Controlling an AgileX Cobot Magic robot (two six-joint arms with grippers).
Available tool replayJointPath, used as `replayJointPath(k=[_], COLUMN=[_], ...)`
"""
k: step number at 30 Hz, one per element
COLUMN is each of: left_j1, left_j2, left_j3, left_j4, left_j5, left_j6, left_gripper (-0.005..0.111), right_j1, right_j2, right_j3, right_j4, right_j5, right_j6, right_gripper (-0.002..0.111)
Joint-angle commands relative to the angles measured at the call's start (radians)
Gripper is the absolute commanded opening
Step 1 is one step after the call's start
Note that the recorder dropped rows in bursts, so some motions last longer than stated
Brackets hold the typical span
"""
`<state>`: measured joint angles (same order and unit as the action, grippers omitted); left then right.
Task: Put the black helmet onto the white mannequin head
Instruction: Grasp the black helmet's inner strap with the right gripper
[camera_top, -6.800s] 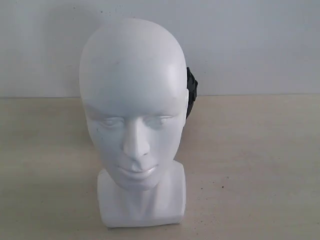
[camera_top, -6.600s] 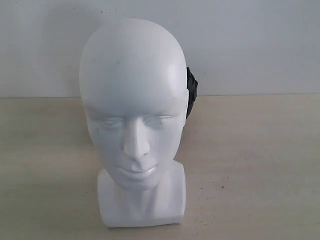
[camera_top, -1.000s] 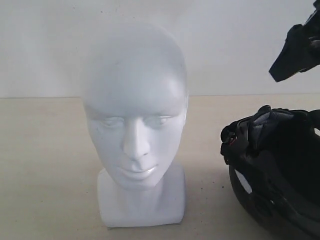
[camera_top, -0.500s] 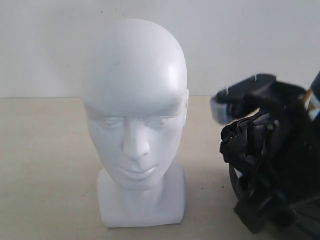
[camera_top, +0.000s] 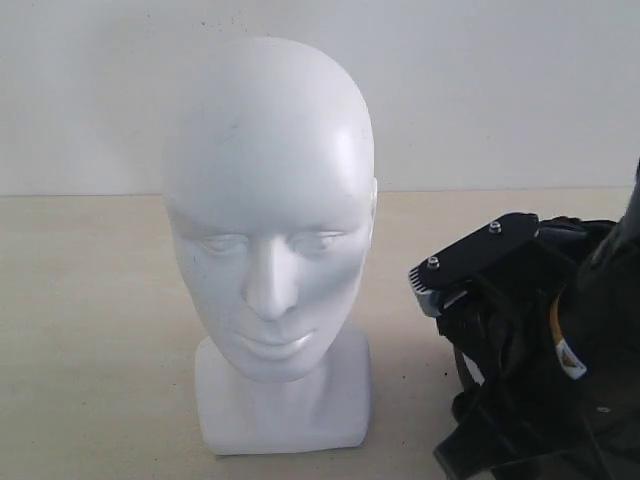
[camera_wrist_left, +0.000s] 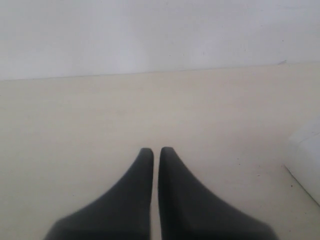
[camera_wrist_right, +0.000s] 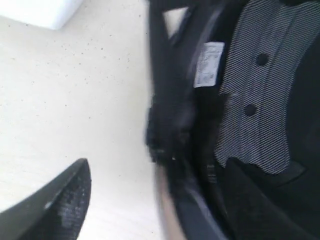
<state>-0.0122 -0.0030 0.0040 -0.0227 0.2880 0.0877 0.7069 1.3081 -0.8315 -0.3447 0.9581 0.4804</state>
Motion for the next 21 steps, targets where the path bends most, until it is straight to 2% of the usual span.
replayJointPath(k=[1,7,11,13,20,21], left_j1=[-0.009,-0.009,-0.009,-0.009,-0.009,-0.009], left_j2=[0.003,0.003,0.003,0.003,0.003,0.003], left_j3=[-0.004,-0.004,-0.004,-0.004,-0.004,-0.004], left_j4=[-0.01,-0.01,-0.01,-0.01,-0.01,-0.01], left_j5=[-0.005,-0.005,-0.005,-0.005,-0.005,-0.005], left_j6=[-0.001,-0.001,-0.001,-0.001,-0.001,-0.001], left_gripper=[0.004,0.004,0.004,0.004,0.004,0.004], right_j1=[0.002,0.002,0.002,0.002,0.002,0.002], right_j2=[0.059,0.144,0.181,0.191,0.2,0.2], right_j3=[0.007,0.007,0.007,0.007,0.007,0.007], right_j4=[-0.05,-0.199,-0.211,-0.211,-0.214,-0.219], right_j5=[-0.042,-0.109,-0.152,-0.166,-0.191,-0.184], right_j6=[0.035,0.166,0.181,0.203,0.209,0.209], right_gripper=[0.07,0.07,0.067,0.058,0.0,0.0])
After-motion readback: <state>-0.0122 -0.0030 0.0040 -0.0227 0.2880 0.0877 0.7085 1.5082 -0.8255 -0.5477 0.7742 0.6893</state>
